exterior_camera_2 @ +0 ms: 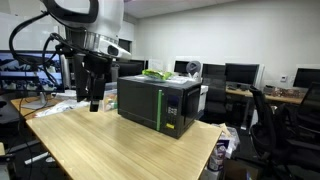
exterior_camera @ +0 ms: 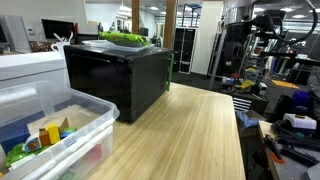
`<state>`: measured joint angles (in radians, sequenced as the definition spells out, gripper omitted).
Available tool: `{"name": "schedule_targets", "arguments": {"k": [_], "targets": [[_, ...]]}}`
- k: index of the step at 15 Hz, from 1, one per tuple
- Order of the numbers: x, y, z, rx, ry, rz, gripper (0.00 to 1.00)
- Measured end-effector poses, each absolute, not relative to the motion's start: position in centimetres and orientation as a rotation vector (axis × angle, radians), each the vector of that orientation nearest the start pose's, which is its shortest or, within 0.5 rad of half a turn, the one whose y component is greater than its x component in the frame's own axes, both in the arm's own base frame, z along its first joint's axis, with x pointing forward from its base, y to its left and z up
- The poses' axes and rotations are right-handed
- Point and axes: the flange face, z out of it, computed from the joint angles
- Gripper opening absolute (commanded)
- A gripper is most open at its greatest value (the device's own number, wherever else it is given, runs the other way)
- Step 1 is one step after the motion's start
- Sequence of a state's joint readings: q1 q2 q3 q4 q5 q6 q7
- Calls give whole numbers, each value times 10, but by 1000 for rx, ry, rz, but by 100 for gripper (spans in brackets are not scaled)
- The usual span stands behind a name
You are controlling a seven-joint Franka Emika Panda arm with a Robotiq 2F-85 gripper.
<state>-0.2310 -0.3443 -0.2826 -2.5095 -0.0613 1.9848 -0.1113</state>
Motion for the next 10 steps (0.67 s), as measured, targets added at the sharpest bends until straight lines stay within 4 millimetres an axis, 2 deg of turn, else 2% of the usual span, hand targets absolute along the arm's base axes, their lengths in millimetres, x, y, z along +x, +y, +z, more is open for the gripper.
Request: {"name": "schedule_targets", "arguments": {"k": [3, 7, 10], "targets": [[364, -203, 375, -2976, 558, 136, 100], [383, -204, 360, -2967, 491, 47, 100], [405, -206, 361, -2959, 411, -1, 100]]}}
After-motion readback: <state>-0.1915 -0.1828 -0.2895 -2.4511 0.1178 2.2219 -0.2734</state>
